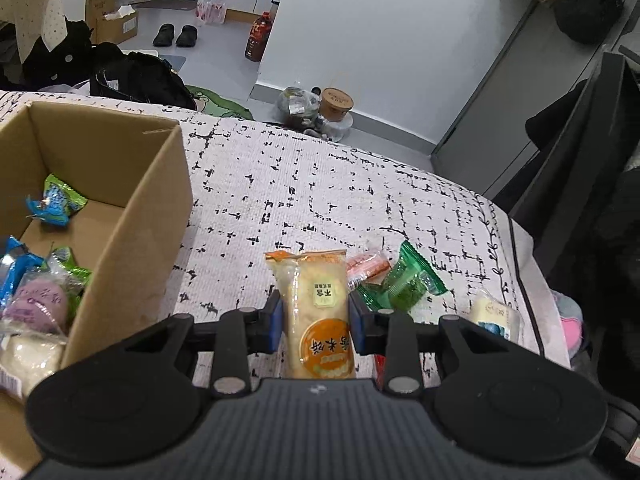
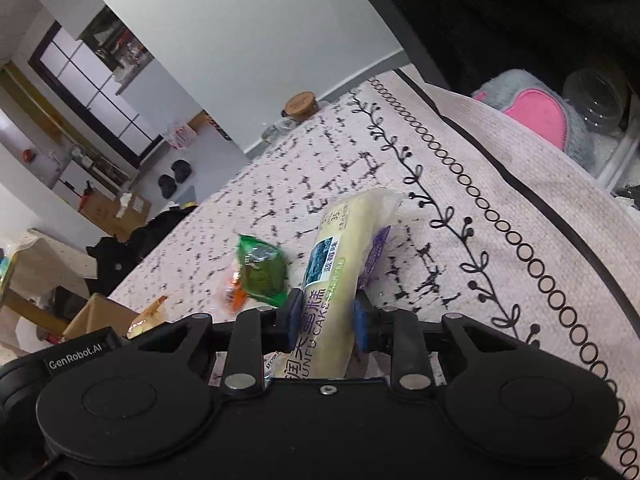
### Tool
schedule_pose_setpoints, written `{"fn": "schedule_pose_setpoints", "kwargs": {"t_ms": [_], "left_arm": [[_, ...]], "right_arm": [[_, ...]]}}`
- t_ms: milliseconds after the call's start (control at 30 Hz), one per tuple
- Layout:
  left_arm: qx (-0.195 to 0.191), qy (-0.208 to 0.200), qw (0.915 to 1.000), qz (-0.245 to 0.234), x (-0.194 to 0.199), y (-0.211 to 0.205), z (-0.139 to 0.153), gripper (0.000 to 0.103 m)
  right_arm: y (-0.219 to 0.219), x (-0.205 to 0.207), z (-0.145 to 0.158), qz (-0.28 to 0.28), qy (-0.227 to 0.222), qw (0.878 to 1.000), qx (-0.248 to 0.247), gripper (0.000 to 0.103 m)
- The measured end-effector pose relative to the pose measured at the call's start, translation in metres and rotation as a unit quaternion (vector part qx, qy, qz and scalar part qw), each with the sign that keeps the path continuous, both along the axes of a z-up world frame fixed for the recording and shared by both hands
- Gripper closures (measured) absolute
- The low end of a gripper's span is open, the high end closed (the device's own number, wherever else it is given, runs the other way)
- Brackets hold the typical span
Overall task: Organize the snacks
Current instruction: 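Carry both packets over the cardboard box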
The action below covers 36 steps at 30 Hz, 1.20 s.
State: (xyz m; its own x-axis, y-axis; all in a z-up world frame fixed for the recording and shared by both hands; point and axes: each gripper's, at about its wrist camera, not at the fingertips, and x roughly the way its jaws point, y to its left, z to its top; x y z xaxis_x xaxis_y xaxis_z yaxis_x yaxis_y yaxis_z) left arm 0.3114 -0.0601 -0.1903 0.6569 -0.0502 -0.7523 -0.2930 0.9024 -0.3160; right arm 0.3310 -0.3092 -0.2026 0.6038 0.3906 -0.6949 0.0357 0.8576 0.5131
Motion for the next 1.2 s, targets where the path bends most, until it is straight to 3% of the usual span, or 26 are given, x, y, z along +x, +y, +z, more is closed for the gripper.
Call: {"fn": "schedule_pose_setpoints", "kwargs": {"t_ms": [733, 1200], "left_arm": [[0.01, -0.049, 0.9985, 0.021, -0.036, 0.031, 0.055, 0.071], [0.031, -0.067, 0.9954, 0.06, -0.052, 0.081, 0.082, 0.071]], "right_arm": [[0.045, -0.007, 0.047, 0.06, -0.084, 0.994, 0.019, 0.077], [0.102, -0.01, 0.068, 0.151, -0.128, 0.98, 0.031, 0.077]]}}
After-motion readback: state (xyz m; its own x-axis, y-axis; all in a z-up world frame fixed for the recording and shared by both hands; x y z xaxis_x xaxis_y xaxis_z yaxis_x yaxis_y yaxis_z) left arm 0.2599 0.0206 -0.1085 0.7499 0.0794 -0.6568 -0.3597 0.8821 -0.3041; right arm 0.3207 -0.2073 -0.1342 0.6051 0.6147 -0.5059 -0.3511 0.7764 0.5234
